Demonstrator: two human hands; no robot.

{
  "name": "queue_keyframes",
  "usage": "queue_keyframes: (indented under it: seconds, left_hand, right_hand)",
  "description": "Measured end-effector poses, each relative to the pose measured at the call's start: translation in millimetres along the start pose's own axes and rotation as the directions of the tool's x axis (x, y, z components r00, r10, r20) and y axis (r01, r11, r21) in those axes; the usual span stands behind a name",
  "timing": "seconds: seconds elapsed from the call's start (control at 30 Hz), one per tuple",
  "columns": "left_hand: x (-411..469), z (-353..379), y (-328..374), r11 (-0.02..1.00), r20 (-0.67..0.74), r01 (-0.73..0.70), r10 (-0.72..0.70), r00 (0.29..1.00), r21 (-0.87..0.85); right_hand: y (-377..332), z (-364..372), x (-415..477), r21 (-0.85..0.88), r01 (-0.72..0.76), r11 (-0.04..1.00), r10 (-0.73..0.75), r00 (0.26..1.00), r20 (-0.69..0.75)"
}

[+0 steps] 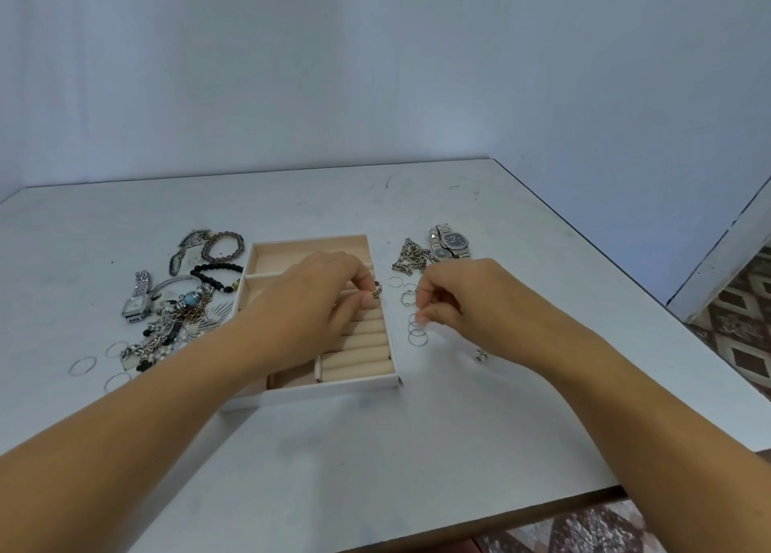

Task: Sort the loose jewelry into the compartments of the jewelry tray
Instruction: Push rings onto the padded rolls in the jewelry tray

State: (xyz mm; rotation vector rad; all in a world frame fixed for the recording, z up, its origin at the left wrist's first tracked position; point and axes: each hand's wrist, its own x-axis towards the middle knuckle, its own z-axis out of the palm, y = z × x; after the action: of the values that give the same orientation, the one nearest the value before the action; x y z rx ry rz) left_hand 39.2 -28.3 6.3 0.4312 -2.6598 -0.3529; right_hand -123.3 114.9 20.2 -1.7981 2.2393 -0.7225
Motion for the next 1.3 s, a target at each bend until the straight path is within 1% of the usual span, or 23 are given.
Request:
queue_keyframes:
  seconds: [0.2,0.33,0.5,0.63,0.73,0.8,0.9,1.0,1.2,1.3]
  left_hand:
    - [-6,-14,-28,0.999,-0.051,0.044,-0.043,0.998,0.013]
    - [-6,-18,-41,0.994,-0.063,0.109,-0.109,0.992,-0.014]
    - [3,-14,-51,0.956,-0.049,0.199,-0.214,0.976,-0.215]
    - [9,-10,-58,0.918,-0.064,0.223,-0.257,0.964,-0.328]
    - [10,-9,-63,0.921,-0.056,0.204,-0.235,0.97,-0.331]
    - [10,-8,-64,0.912,-0.047,0.194,-0.225,0.973,-0.362]
    - [10,-7,-64,0.903,-0.046,0.177,-0.211,0.976,-0.391]
    - [10,-5,-65,0.918,-0.061,0.153,-0.188,0.98,-0.366]
    - [11,-3,-62,0.953,-0.089,0.066,-0.096,0.991,-0.295]
    - [11,-3,-61,0.964,-0.08,0.059,-0.082,0.993,-0.26]
  right_hand:
    - [-14,4,28,-0.033,0.098,0.995,-0.101,0.991,-0.087]
    - [-17,10,49,-0.064,0.108,0.992,-0.114,0.989,-0.098]
    - [-16,20,68,-0.045,0.113,0.993,-0.118,0.986,-0.119]
    - [-6,31,76,-0.036,0.121,0.992,-0.125,0.982,-0.14]
    - [2,40,78,-0.004,0.165,0.986,-0.162,0.965,-0.207]
    - [5,42,78,0.001,0.194,0.981,-0.187,0.949,-0.254]
    - [6,43,78,0.01,0.205,0.979,-0.193,0.935,-0.297]
    - [7,44,77,0.005,0.209,0.978,-0.197,0.931,-0.308]
    - [7,46,74,-0.01,0.214,0.977,-0.207,0.931,-0.301]
    - [7,45,74,-0.008,0.214,0.977,-0.207,0.933,-0.296]
